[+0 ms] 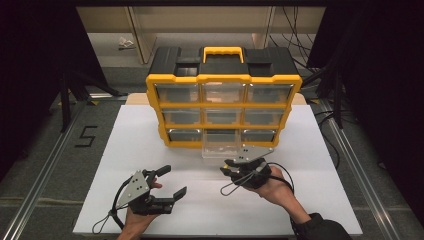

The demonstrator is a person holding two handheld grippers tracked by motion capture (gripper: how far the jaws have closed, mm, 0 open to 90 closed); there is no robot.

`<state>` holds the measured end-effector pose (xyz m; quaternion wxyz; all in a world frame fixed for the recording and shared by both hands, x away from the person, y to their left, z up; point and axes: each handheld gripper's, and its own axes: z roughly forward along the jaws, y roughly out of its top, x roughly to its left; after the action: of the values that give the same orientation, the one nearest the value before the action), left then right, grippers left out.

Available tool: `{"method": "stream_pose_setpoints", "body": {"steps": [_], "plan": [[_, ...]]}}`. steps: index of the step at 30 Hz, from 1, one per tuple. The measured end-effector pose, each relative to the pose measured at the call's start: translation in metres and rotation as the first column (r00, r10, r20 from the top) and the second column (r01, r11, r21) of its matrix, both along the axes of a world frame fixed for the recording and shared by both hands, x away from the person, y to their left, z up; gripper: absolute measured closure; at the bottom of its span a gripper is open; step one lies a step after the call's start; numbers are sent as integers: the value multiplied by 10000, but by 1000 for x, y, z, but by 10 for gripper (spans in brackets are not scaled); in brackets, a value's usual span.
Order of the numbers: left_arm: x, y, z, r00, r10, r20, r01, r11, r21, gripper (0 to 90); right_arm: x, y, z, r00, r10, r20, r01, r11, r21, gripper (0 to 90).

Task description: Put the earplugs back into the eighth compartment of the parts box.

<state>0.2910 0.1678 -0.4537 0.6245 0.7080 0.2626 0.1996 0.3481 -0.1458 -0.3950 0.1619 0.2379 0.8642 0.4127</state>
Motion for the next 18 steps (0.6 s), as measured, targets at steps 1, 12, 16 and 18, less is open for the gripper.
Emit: {"method": "stream_pose_setpoints", "body": {"steps": [1,12,16,18], "plan": [[0,0,0,10000,-1,4,1,10000,-3,165,3,0,3,9998,-146,158,144,9997,175,693],[0,0,0,10000,16,0,-16,10000,-12,165,21,-5,8,9938,-1009,471,959,9905,987,693],[1,0,0,10000,28,-30,-28,10000,-36,166,27,-7,8,9917,-1195,469,1135,9868,1154,692],[1,0,0,10000,31,-24,-31,10000,-23,166,30,-7,9,9903,-1312,453,1247,9841,1262,691]]}}
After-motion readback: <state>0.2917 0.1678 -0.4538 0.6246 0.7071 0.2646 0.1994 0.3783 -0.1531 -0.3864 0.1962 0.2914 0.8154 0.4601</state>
